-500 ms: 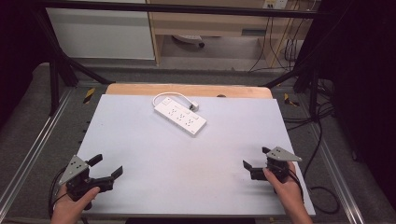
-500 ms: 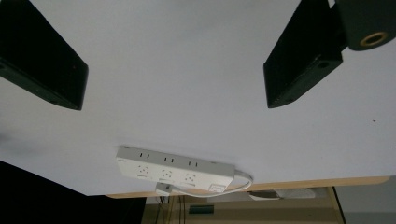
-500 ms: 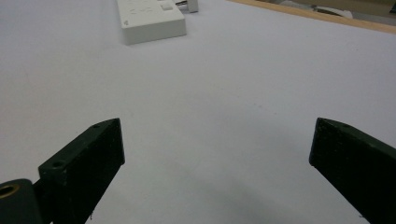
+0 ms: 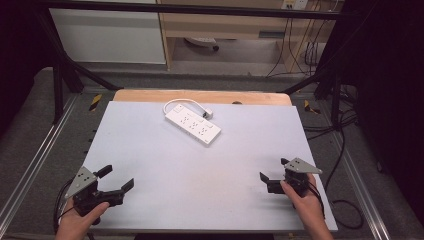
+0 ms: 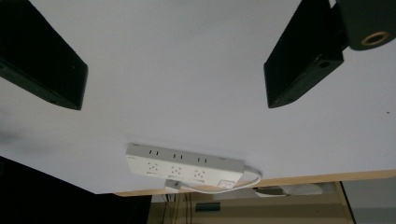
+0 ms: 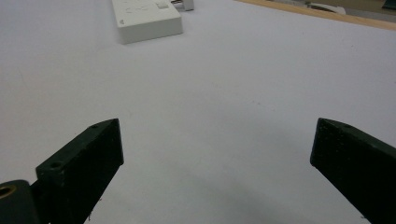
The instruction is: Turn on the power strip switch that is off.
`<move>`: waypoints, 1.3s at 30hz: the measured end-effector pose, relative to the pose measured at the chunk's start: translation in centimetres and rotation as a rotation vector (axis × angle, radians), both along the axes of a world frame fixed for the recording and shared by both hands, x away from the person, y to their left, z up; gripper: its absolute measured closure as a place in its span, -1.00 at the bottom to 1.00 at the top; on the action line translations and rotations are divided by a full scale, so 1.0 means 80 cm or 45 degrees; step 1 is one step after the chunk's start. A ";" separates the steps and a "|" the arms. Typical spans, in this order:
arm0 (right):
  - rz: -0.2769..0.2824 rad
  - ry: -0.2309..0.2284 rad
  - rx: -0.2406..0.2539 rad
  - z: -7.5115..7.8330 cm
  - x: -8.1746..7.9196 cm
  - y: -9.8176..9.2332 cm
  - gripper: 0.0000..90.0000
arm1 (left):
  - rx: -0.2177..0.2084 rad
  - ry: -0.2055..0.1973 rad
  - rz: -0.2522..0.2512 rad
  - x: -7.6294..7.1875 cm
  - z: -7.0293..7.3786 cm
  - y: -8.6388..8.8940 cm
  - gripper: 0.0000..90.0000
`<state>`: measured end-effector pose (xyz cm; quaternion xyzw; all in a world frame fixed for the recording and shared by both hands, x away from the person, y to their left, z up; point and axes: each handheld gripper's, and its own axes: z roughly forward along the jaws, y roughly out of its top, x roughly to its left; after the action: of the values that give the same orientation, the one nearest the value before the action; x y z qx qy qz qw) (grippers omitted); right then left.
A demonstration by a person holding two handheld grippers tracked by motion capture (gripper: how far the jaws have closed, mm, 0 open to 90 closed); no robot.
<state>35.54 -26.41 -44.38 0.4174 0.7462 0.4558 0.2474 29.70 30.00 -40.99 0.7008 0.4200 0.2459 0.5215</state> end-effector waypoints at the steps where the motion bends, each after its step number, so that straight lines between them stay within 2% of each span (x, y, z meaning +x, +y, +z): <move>1: -0.002 0.000 0.001 0.000 0.000 0.000 -0.93 | -0.003 0.004 0.002 0.000 0.001 -0.001 -0.86; 7: 0.004 -0.006 0.003 0.002 -0.002 0.003 -0.94 | 0.024 0.000 0.003 0.004 0.009 -0.011 -0.86; 9: 0.008 -0.007 0.003 0.001 -0.002 0.004 -0.94 | 0.012 0.013 -0.001 0.009 0.012 -0.014 -0.85; 15: 0.022 -0.015 -0.007 0.002 -0.004 0.008 -0.95 | 0.027 0.020 -0.005 0.026 0.020 -0.025 -0.85; 22: 0.029 -0.010 -0.022 0.001 -0.005 0.010 -0.95 | 0.018 0.022 -0.004 0.056 0.031 -0.044 -0.85; 23: 0.029 -0.010 -0.022 0.001 -0.005 0.010 -0.95 | 0.018 0.022 -0.004 0.056 0.031 -0.044 -0.85; 27: 0.029 -0.015 -0.022 0.002 -0.006 0.010 -0.95 | 0.033 0.024 -0.007 0.076 0.036 -0.055 -0.83; 39: 0.045 -0.008 -0.028 0.001 -0.006 0.014 -0.95 | 0.045 0.027 -0.055 0.099 0.041 -0.086 -0.83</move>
<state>35.06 -25.26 -44.33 0.4000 0.7577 0.4530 0.2463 37.61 23.12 -37.70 0.7214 0.4060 0.2343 0.5098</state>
